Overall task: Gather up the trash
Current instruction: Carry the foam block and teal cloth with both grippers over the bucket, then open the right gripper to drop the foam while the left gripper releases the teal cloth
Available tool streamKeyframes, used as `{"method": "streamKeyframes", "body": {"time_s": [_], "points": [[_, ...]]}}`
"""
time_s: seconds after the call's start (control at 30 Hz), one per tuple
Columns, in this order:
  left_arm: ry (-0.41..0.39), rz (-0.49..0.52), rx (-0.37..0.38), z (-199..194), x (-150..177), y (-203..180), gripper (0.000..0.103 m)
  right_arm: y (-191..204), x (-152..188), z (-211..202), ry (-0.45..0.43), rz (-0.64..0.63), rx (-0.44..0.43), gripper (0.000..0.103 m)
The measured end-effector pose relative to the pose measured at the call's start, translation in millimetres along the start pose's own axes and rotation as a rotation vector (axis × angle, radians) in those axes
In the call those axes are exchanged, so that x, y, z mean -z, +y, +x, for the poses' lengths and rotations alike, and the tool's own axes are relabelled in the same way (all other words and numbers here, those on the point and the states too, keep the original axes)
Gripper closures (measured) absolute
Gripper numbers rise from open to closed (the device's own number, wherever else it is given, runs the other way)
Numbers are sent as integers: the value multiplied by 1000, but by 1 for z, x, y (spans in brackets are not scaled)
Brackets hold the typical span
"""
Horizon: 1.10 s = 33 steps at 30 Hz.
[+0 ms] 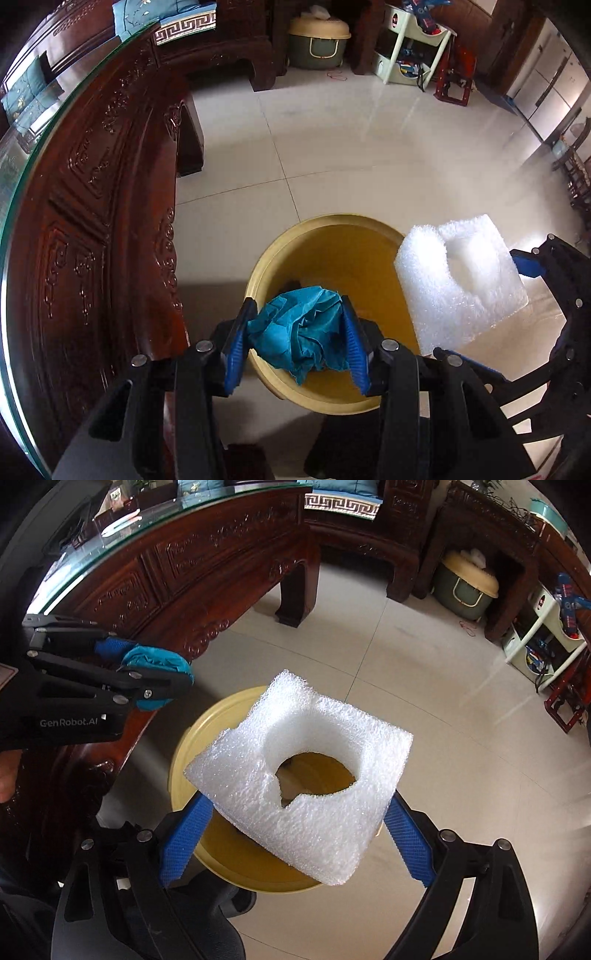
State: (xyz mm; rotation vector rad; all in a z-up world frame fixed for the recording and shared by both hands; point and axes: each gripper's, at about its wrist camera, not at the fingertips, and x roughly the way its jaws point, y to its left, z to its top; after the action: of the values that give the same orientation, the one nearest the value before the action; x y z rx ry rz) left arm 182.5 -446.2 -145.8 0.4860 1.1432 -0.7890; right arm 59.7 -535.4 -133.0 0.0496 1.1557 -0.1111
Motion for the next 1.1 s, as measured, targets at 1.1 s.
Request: {"method": "streamKeyframes", "body": {"time_s": [1.1], "points": [[45,46,38,25,-11,-29,57,-14,-5,1,22,-1,44,10]]}}
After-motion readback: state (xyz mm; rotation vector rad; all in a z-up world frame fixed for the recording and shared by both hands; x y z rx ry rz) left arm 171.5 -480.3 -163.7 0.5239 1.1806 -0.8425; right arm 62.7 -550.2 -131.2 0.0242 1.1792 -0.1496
